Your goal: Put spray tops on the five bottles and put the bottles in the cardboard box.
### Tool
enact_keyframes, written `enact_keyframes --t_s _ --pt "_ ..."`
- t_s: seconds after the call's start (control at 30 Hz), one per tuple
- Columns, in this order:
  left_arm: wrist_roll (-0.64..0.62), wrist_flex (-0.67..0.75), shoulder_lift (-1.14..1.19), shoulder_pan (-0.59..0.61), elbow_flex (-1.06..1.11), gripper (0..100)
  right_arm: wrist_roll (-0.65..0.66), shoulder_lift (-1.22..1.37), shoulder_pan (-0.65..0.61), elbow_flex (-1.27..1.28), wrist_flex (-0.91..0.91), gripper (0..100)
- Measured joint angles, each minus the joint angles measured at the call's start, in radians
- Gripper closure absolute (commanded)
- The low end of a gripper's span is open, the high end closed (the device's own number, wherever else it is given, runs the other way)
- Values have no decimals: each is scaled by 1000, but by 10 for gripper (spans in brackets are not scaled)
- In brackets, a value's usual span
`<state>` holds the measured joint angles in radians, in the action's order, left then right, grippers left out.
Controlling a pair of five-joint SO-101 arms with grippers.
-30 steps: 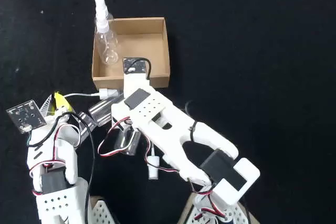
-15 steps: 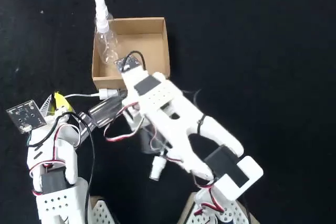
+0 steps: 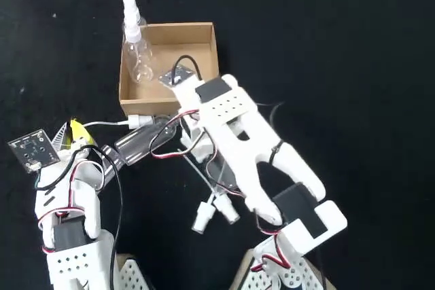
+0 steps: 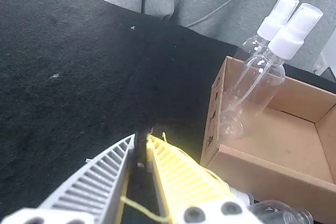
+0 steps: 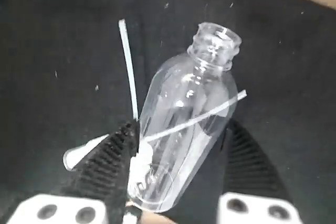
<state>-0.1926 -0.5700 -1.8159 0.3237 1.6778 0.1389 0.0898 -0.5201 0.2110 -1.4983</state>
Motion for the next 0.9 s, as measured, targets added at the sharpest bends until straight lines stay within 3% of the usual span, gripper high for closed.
enact_keyframes --t_s 0.53,0.9 --pt "0 0 0 0 0 970 215 -112 186 86 -48 822" --pt "0 0 0 0 0 970 272 -112 213 164 32 820"
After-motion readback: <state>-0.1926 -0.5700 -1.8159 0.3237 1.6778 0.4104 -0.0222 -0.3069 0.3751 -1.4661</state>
